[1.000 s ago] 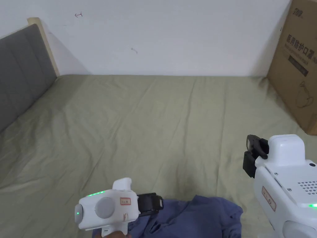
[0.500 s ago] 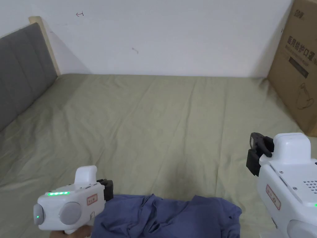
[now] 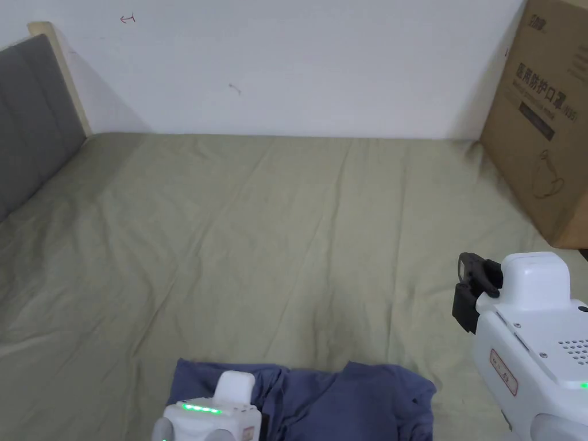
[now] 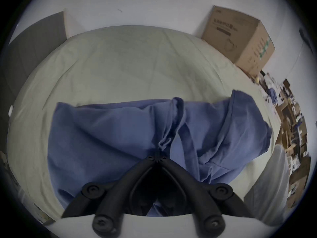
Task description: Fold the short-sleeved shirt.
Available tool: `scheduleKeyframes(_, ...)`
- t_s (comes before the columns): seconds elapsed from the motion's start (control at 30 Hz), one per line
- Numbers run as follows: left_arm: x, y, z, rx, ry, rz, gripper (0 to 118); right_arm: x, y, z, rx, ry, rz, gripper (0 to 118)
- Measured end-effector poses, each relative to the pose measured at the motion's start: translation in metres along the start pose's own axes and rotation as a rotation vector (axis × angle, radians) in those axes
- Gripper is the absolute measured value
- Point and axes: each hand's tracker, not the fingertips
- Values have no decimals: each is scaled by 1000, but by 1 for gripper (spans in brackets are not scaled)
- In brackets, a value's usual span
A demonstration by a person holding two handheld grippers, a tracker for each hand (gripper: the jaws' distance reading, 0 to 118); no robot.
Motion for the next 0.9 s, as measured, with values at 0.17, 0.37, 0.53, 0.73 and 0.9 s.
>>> scheduleKeyframes(0.17,14,8,-1,-2,-16,-44,0,-3,1,1,3,-2,-8,0)
scheduleKeyframes(0.37,-27,25,56,125,-179,154,0,-8,6,3,8,9,5,0)
scheduleKeyframes(0.53,-88,44,109,198,-245,254,0,-14,13,-1,29,23,-24,0)
scheduleKeyframes(0.73,-162,34,108,135,-299,453,51,-24,13,-5,31,49,-29,0)
scheduleKeyframes(0.9,-180,14,78,42,-241,528,107,-29,7,-9,6,65,-26,0)
